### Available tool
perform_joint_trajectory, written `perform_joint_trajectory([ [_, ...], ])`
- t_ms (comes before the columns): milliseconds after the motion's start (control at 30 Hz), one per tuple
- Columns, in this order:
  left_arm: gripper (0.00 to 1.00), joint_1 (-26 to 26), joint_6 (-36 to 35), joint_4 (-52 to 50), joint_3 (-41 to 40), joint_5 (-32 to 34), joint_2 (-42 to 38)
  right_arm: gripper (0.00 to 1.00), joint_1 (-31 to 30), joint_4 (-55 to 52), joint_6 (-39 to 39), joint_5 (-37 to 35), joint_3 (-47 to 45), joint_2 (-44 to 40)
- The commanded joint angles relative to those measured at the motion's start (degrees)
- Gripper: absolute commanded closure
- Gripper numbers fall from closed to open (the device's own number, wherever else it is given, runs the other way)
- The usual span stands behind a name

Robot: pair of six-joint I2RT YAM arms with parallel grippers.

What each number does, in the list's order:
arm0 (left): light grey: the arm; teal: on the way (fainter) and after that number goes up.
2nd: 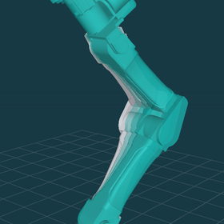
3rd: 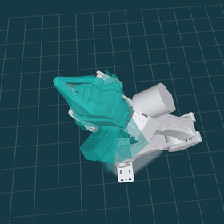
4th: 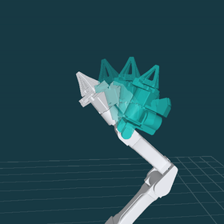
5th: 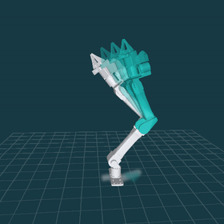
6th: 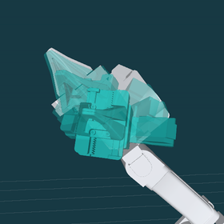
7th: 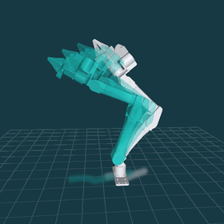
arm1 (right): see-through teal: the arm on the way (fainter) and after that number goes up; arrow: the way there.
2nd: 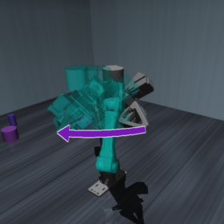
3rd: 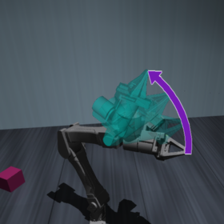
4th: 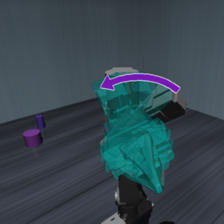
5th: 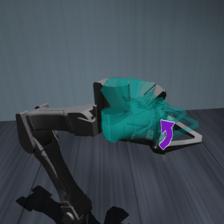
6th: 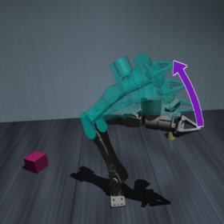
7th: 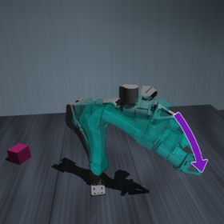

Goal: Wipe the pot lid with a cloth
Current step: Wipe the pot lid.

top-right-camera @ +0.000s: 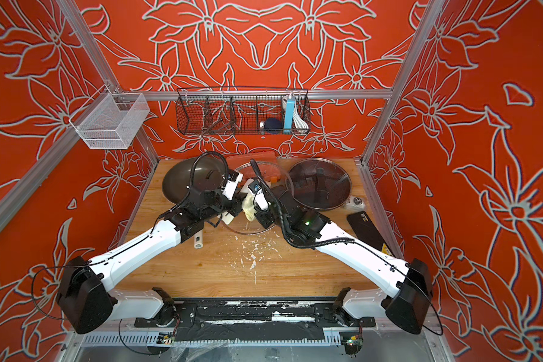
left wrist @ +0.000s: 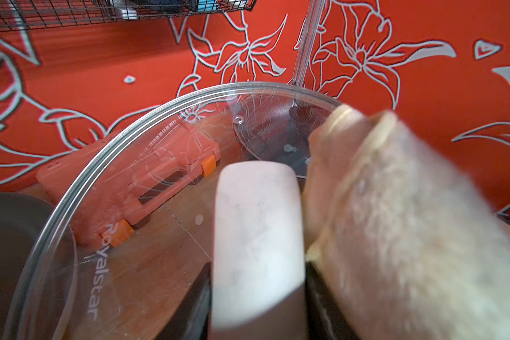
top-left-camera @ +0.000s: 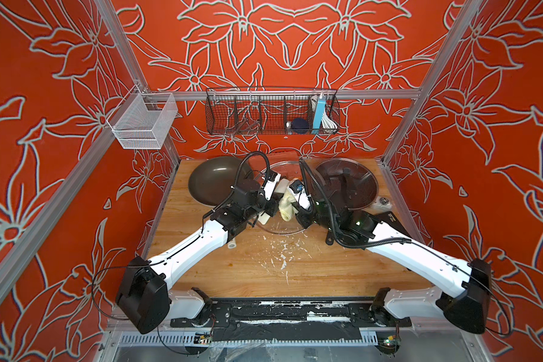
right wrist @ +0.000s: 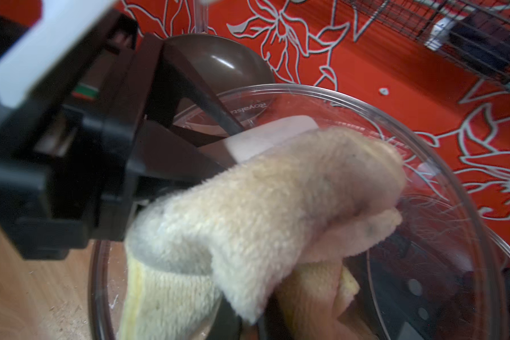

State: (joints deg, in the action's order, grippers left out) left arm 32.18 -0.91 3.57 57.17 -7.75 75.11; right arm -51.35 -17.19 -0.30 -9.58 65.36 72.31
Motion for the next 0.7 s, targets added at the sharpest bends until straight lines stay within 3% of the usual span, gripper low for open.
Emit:
perform_joint_trajectory([
  [0, 1.0, 0.0, -2.1, 16.0, 1.9, -0.9, -5.3, 1.0, 0.8, 0.4, 1.2, -5.8, -1.4, -4.3],
  [200, 1.0, 0.0, -2.4, 16.4, 1.4, -1.5, -4.4, 1.0, 3.0, 0.4, 2.3, -8.0, -4.1, -8.6],
  [667, 1.0, 0.0, -0.1, 20.5, -2.5, -1.4, 1.3, 1.0, 5.5, 1.3, 3.4, -4.8, -6.6, -10.6],
])
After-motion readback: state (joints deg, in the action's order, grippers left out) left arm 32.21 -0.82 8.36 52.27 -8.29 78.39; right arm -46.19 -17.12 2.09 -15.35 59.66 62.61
